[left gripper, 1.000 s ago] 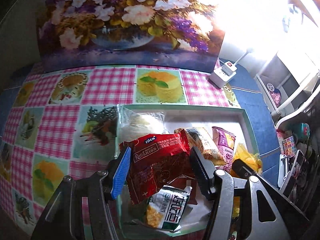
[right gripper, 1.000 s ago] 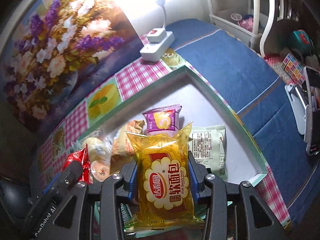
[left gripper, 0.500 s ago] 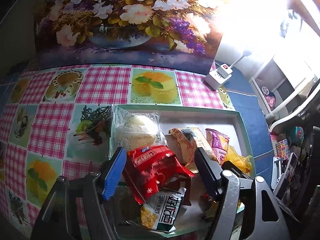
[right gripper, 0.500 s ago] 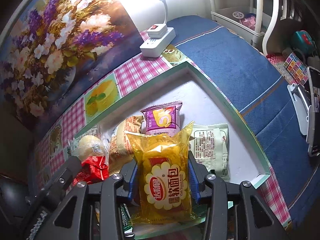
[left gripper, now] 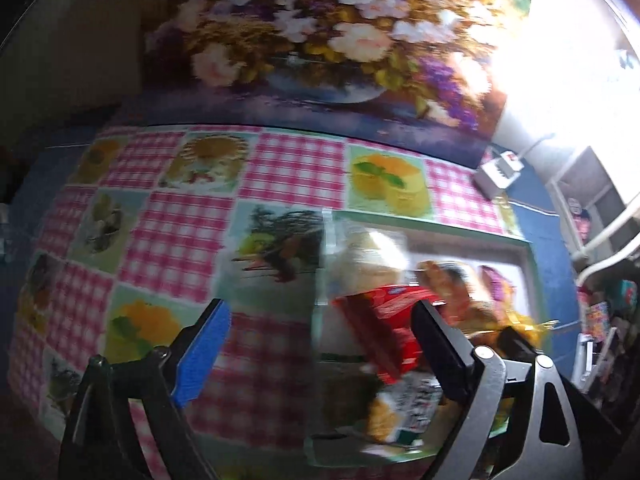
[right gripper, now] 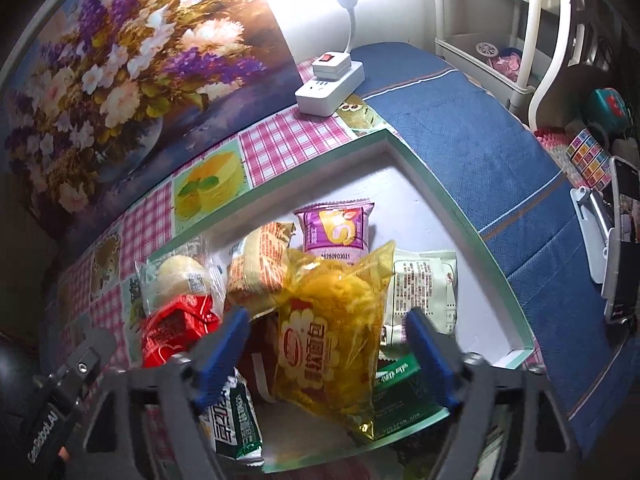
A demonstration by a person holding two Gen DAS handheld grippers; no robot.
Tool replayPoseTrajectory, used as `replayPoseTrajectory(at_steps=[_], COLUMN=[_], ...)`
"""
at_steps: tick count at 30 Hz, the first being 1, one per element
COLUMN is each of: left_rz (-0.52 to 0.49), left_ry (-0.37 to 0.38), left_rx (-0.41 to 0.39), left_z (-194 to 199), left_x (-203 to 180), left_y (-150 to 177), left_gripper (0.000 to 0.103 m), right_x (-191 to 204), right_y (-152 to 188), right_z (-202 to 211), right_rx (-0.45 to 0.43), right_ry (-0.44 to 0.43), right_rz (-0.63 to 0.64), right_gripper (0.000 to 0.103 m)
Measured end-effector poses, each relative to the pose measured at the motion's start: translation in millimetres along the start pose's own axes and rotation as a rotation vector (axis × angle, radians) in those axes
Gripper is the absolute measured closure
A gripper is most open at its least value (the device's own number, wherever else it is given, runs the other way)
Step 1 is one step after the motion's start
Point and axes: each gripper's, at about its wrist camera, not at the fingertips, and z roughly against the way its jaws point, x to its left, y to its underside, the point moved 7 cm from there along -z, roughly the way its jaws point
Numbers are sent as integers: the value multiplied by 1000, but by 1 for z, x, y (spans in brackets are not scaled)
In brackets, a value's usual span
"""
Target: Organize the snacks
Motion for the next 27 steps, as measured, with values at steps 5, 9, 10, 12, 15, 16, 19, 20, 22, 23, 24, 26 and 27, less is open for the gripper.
replayPoseTrajectory(at_steps=[5,9,10,12,15,16,19,20,22,23,24,26,27], left_rz=[-12,-34,-34,-32,-37,-41,-55,-60,-73,-77,-80,-88,-91], left_ry=[-111,-189,-197,-203,-219,-228,-258,-259,-265,-270,-274,-287,-291], left_rx=[-17,-1,4,14,18,16,3,2,-4,-8,-12,-27,-31], left_z=[6,12,13,17,25,27,35,36,41,43,45,50,52], left_x=[27,47,50,56,66,69,77,79,83,85,86,89,90], left_y=[4,14,17,25,36,39,52,54,62,65,67,71,72], left_gripper=[7,7,7,7,7,7,7,7,7,7,7,7,7], right_x=[6,13,15,19,23,25,29,31,33,34,34,34,35], right_y=[13,23,26,33,43,47,57,61,68,72,75,80,84], right_z=[7,14,15,20,27,30,35,37,39,41,42,44,45], right_rx=[-21,-42,-45,-55,-67,-70,-80,-81,-81,-80,-79,-79,-79], right_ry=[2,11,14,20,21,21,26,26,25,25,23,23,24], right_rz=[30,70,82,109,136,145,173,186,201,208,213,221,227], right_gripper=[4,0,0,0,0,0,0,0,0,0,0,0,0])
